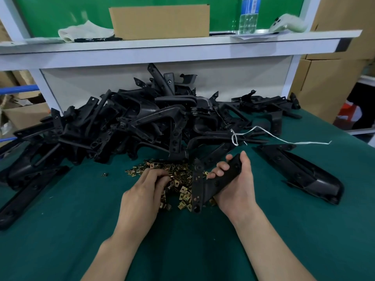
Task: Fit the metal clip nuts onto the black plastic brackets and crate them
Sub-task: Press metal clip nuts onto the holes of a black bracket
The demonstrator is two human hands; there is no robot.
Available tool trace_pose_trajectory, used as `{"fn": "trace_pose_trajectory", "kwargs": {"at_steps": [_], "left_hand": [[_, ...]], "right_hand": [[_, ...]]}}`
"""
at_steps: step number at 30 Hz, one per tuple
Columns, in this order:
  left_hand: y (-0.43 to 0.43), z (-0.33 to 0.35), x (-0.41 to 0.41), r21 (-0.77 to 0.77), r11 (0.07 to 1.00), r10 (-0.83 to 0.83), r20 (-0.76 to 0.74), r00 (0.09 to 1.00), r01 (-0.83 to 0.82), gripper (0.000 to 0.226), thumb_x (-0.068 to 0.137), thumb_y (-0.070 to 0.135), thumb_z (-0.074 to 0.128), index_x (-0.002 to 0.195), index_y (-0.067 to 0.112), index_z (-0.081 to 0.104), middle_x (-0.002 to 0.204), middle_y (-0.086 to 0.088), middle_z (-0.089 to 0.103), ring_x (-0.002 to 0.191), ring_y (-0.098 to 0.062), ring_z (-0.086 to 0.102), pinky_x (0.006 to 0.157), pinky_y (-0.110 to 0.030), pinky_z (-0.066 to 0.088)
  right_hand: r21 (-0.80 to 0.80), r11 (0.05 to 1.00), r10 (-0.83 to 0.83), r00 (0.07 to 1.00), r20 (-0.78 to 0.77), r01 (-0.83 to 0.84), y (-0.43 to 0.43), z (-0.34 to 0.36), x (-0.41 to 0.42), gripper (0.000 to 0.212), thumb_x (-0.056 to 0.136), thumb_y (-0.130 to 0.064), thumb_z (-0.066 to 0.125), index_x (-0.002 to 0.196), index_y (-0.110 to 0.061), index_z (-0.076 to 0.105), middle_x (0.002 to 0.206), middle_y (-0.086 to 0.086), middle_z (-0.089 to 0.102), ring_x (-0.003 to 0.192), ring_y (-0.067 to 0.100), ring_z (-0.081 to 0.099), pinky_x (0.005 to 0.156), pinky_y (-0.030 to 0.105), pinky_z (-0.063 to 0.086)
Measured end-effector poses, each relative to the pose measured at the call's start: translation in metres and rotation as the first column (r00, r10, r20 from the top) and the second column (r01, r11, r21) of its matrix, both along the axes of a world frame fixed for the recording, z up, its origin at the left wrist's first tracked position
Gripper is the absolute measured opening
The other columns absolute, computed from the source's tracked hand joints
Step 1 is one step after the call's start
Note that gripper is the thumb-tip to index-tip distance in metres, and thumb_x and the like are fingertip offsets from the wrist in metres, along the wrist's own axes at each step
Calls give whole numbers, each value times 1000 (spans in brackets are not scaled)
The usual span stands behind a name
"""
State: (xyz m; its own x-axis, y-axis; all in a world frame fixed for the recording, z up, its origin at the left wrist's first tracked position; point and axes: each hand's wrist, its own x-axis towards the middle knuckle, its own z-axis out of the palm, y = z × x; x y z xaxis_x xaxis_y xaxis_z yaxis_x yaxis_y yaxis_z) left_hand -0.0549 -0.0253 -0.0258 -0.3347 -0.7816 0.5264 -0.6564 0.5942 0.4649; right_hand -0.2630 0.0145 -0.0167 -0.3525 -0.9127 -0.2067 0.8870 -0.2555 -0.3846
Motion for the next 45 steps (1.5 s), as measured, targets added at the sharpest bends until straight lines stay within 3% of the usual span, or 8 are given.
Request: {"fn": "trace_pose_trajectory", "kwargs": {"at_steps": [10,19,24,27,31,37,42,45], "left_hand": [[4,-3,1,110,989,-79,-156,985,97,34,93,52,42,116,39,62,107,37,56,102,-3,47,86,-25,42],[4,-3,1,107,990,-64,-237,969,91,16,88,56,52,100,46,56,114,34,56,119,14,41,91,-13,38],[8,7,-3,136,982,-63,-408,911,129,5,89,45,62,94,46,62,99,14,60,97,-5,58,77,-6,40],[13,8,-5,210,963,-51,-472,880,168,11,87,53,60,96,48,64,93,17,66,86,-7,59,70,-6,43],[12,3,-4,287,949,0,-419,908,132,23,83,64,54,101,54,65,88,22,70,79,-7,63,64,-14,50],[12,-1,-2,270,960,-14,-220,975,75,32,86,68,39,94,45,62,83,33,69,88,-2,66,79,-35,55],[13,-3,-2,242,964,-66,-180,981,110,25,91,61,35,98,46,54,90,32,67,84,1,64,65,-14,47],[13,-2,-1,247,958,-96,-193,976,143,12,97,50,46,102,47,57,94,28,67,88,1,63,70,-9,45]], "right_hand": [[-11,1000,0,1000,-10,0,1,0,0,39,88,-58,64,75,-22,65,66,-7,44,52,13,42,54,28,46],[-12,1000,2,1000,-14,-2,1,0,0,38,88,-57,64,74,-22,66,66,-7,45,52,13,44,53,28,47],[-13,1000,1,1000,-13,-1,1,0,1,39,89,-58,63,74,-22,65,66,-7,45,52,12,43,53,27,46],[-12,1000,-1,1000,-13,1,1,1,1,39,89,-57,64,74,-22,65,66,-7,45,52,12,44,53,27,46],[-11,1000,0,1000,-13,0,1,0,1,38,88,-57,64,74,-22,66,66,-7,45,52,13,43,53,28,47],[-9,1000,1,1000,-12,-1,0,-1,0,39,87,-58,65,72,-22,68,66,-7,46,52,13,44,54,28,47],[-8,1000,-1,1000,-12,1,0,-1,0,39,87,-58,65,71,-22,68,66,-7,46,52,13,44,53,28,47],[-5,1000,-3,1000,-11,3,0,-1,0,39,87,-57,65,72,-22,67,66,-7,46,52,13,44,53,28,46]]}}
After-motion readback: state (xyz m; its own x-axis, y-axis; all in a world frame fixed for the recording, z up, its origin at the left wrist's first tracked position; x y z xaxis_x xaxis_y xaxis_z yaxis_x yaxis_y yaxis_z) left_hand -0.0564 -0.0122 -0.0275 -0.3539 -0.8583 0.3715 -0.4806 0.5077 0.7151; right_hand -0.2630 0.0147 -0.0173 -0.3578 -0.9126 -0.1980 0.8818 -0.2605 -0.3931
